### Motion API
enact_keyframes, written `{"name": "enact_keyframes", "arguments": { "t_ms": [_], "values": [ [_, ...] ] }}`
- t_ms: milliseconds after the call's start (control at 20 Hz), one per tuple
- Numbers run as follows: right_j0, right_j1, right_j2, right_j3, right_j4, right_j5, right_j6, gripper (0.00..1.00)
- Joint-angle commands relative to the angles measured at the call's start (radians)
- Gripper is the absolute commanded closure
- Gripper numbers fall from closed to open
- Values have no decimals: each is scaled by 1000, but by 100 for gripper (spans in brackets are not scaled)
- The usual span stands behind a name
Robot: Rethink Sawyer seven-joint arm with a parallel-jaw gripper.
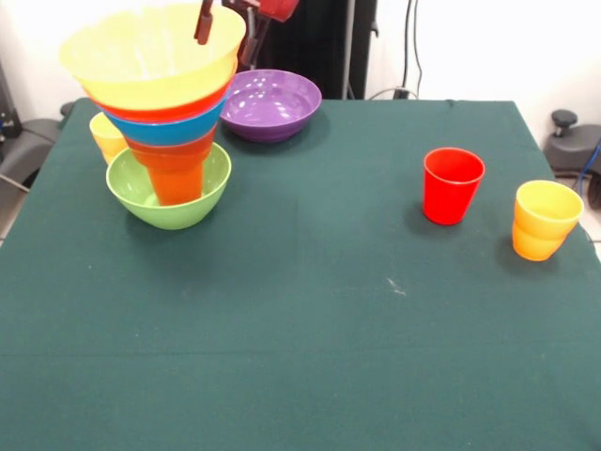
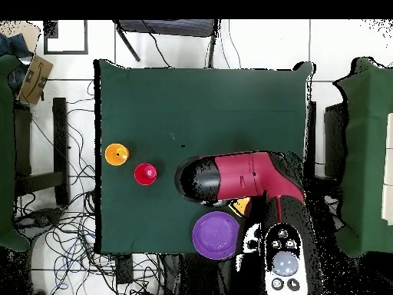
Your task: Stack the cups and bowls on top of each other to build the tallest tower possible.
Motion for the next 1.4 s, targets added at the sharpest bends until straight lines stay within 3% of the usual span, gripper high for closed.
{"name": "enact_keyframes", "arguments": {
  "t_ms": [50,250,650,1400],
  "values": [
    [-19,-15,129,76,10,9,-211,0],
    [-9,-36,154,66,45,58,-204,0],
    [28,-55,143,-6,21,156,-179,0],
    [51,-10,206,-103,61,183,-127,0]
  ]
}}
